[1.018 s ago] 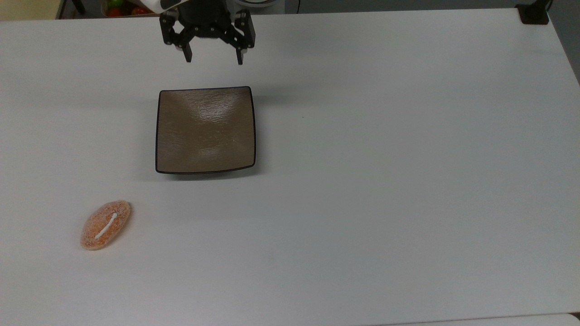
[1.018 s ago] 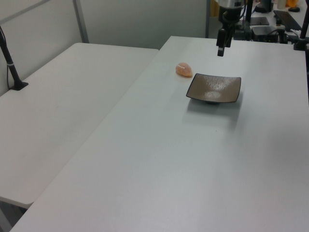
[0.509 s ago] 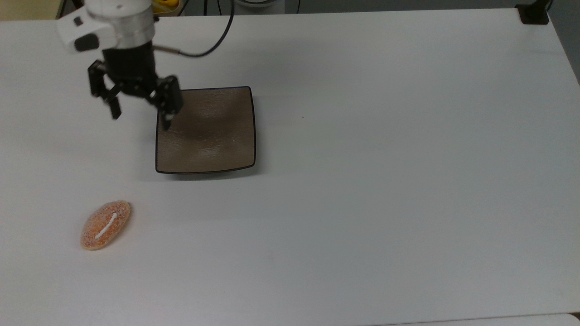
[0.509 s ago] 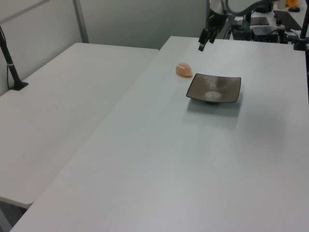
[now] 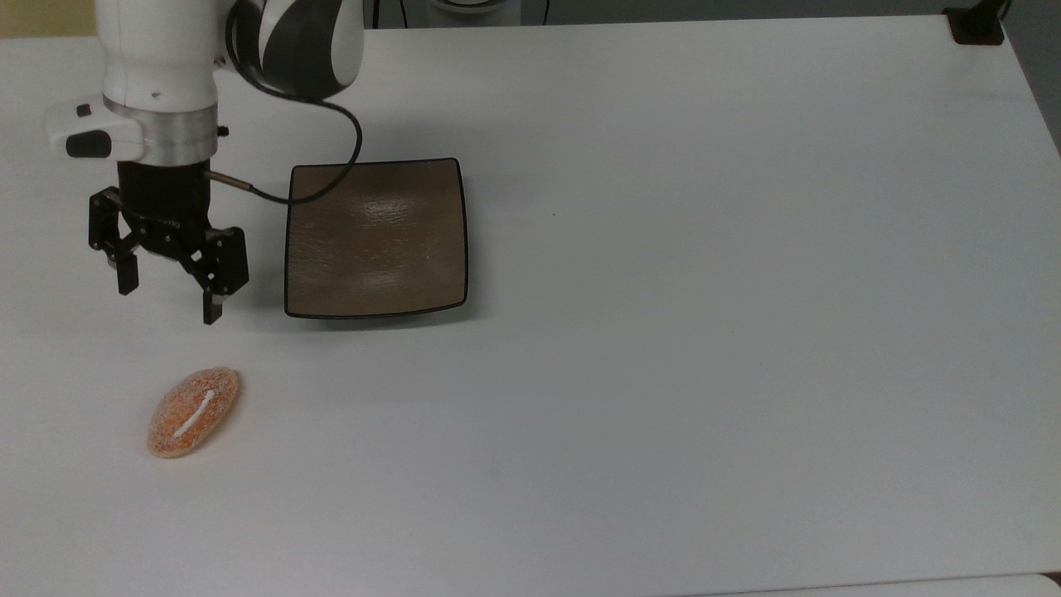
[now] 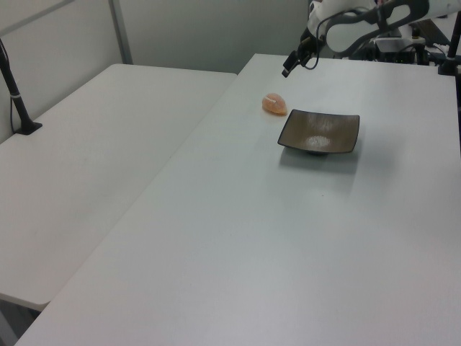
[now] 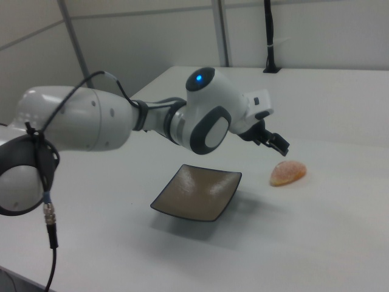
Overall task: Bread is placed on a ceramic plate
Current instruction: 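Move the open gripper over the orange bread roll beside the plate, then lower the gripper onto the bread roll and close on it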
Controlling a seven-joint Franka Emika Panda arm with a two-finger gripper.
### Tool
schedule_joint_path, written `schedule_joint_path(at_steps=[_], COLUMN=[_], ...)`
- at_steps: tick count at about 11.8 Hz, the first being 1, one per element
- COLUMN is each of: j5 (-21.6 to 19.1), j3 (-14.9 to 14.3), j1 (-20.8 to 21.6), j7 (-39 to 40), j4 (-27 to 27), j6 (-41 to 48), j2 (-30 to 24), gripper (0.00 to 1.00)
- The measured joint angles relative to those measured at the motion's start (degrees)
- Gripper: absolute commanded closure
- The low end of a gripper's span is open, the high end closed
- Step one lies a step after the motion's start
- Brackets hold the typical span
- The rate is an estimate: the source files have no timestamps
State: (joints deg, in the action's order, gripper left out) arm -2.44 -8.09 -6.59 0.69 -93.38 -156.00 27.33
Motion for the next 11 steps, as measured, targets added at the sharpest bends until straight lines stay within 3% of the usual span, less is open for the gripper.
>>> schedule_joint_path(at_steps=[5,11], j5=[-3.7,-4.2], j3=[0.0,0.0], j1=[-0.2,0.1], j7=[0.0,-2.1], j4=[7.2,9.9], j6=[-8.3,-13.9], j2=[10.8,17.8], gripper=[0.00,0.00])
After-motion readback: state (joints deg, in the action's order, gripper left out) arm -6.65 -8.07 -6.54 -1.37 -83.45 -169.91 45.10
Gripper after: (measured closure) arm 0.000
